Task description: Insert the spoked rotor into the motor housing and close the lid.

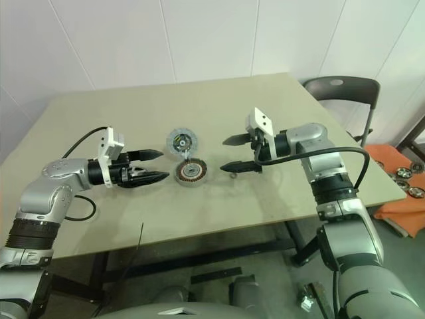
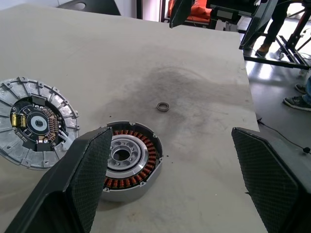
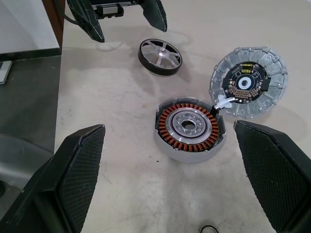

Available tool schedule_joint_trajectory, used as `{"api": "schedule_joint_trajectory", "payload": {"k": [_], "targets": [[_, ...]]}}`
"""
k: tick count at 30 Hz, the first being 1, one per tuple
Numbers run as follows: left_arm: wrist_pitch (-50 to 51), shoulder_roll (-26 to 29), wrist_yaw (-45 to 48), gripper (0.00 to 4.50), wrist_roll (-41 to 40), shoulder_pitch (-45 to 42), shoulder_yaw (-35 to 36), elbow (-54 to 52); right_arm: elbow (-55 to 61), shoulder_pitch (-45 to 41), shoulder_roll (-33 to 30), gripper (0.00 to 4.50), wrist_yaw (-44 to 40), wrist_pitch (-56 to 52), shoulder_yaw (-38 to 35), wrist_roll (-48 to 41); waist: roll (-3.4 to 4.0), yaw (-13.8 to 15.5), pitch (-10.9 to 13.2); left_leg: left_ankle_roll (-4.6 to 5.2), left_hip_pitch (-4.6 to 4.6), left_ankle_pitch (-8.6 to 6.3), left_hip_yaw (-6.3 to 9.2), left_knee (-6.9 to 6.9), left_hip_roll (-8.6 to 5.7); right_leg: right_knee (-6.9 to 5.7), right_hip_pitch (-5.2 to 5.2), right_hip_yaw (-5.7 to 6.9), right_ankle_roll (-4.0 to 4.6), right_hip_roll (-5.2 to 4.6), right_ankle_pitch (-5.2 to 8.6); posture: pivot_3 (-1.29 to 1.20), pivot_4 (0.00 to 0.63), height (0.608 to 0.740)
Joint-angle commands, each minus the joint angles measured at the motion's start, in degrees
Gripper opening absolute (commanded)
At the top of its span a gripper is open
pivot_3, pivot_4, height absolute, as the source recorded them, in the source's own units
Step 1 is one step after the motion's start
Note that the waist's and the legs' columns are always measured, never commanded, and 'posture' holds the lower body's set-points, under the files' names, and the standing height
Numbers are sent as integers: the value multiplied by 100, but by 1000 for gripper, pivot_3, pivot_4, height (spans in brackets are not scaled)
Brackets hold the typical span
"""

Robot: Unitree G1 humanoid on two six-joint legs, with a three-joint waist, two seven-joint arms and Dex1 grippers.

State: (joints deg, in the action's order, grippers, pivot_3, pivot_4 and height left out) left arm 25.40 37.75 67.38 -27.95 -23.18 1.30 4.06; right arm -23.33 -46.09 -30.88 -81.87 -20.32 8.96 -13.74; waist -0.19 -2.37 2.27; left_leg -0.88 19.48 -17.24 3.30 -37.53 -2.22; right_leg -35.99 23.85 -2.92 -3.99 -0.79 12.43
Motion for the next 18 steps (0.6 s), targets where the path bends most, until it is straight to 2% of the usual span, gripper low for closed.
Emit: {"api": "schedule_joint_trajectory", "payload": {"k": [1,18], "targets": [[-144,94,27,4184,-6,-215,167,-11,74,-224,-8,4439,-4,51,-61,-70,0,0,0,0,0,0,0,0,0,0,0,0,0,0,0,0,0,740],[-141,65,-14,4184,-15,-168,149,-54,-240,-279,62,4439,135,376,5,160,0,-2,0,0,0,0,0,-1,0,0,-1,0,0,0,0,0,0,740]]}}
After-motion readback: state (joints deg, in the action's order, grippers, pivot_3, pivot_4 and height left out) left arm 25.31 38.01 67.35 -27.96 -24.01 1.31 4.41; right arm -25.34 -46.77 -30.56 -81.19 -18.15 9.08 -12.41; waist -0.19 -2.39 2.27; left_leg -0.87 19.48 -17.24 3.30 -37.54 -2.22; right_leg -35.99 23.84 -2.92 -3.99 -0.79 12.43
